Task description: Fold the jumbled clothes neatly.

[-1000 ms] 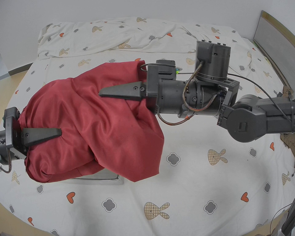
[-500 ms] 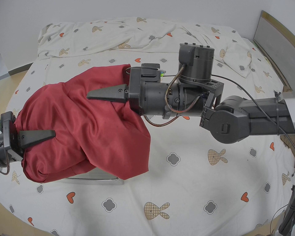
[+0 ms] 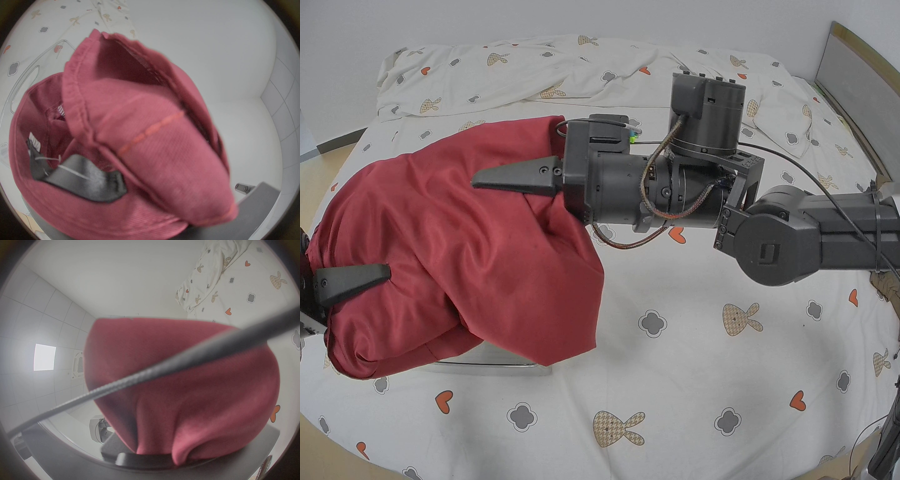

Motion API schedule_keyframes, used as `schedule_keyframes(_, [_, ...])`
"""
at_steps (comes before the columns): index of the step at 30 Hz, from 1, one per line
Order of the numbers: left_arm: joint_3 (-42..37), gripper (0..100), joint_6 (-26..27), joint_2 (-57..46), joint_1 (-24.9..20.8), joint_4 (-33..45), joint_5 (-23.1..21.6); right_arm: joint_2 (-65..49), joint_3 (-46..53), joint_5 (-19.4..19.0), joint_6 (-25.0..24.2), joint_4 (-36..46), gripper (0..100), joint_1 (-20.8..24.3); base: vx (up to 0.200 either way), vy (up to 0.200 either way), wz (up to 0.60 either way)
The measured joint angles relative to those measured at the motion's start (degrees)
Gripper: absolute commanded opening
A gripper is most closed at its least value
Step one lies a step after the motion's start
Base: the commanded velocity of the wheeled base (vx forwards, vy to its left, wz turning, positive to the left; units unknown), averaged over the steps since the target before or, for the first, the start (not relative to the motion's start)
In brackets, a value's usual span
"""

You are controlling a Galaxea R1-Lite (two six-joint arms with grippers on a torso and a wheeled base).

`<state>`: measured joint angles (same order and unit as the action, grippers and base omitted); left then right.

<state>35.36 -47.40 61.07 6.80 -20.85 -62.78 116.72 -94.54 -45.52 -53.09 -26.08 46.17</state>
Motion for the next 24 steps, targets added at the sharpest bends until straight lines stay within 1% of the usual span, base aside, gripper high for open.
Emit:
schedule_keyframes(8, [-1.83, 0, 0.18, 1.00, 1.55, 1.08, 0.02, 2.84, -1.63, 0.01, 0.05, 0.02, 0, -0.20, 0.000, 0.000, 0.00])
schedule_keyframes(14, [-2.05, 0, 0.55, 5.11, 4.08, 0.88, 0.02, 5.81, -3.62, 0.01, 0.07, 0.02, 0, -0.99, 0.000, 0.000, 0.00])
schedule_keyframes(24, [-0.20, 0, 0.62, 11.12, 8.05, 0.76, 0.02, 9.02, -6.10, 0.04, 0.10, 0.77, 0, -1.35, 0.000, 0.000, 0.00])
